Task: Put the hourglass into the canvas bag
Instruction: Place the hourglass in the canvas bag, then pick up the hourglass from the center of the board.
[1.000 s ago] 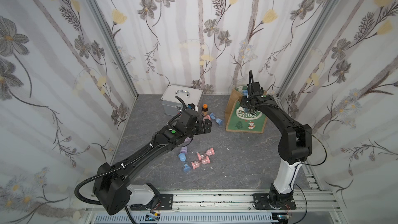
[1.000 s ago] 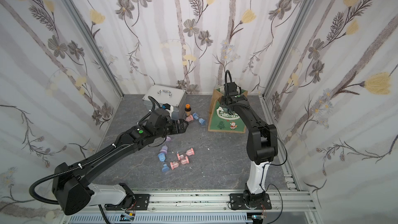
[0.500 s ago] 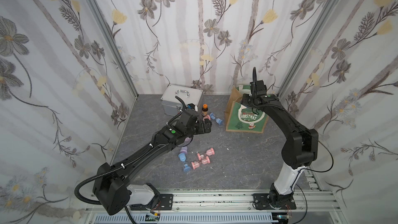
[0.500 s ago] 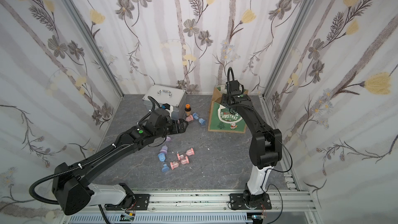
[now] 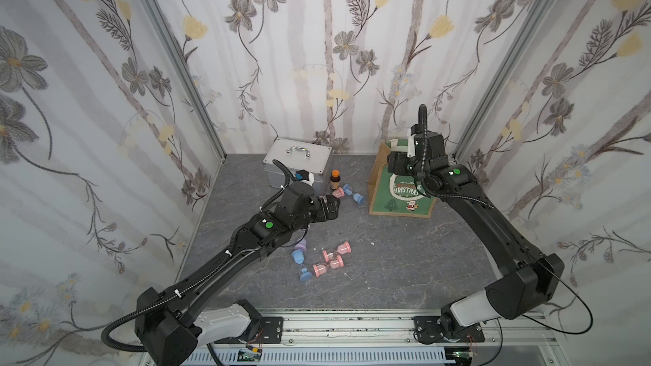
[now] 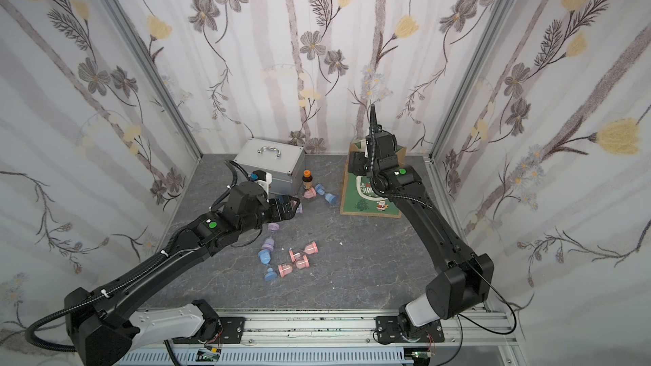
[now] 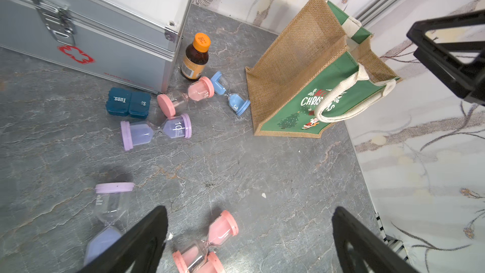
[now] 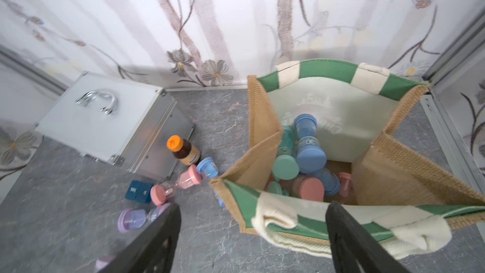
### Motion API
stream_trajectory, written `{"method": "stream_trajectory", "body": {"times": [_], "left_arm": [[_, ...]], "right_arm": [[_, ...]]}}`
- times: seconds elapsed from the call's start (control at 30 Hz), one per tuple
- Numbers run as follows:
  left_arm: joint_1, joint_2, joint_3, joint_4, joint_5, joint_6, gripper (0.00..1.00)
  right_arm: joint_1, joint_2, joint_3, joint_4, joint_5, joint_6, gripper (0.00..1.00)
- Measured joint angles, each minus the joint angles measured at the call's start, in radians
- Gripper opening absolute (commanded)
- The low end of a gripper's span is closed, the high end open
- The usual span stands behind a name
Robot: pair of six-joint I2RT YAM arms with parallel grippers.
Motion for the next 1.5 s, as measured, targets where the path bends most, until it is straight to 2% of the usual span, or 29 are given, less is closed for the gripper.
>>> {"method": "stream_trajectory", "body": {"times": [0.33, 0.5, 0.67, 0.97, 1.27, 1.5], "left_arm": [[0.0, -0.093, -0.074, -0.08, -0.056, -0.005, 1.0], [0.0, -0.116, -0.109, -0.114, -0.081, -0.012, 1.0], [0.0, -0.136, -0.152, -0.13, -0.111, -0.029, 1.0], [0.0, -0.174, -0.202, -0.14, -0.154, -0.057, 1.0], [0.001, -0.205, -0.219, -0.154, -0.198, -0.068, 1.0], [0.001, -0.211, -0.219, -0.166, -0.219, -0.069, 1.0]], "right_arm": [[0.256, -0.074, -0.231, 0.074, -0.022, -0.134, 0.88], [0.323, -0.029, -0.313, 0.121, -0.042, -0.148, 0.88], [0.372, 0.066, -0.351, 0.219, -0.13, -0.151, 0.87], [0.371, 0.305, -0.216, 0.348, -0.164, -0.225, 0.8], [0.344, 0.497, -0.039, 0.351, -0.19, -0.295, 0.74], [0.3, 0.587, 0.036, 0.342, -0.217, -0.341, 0.7]]}}
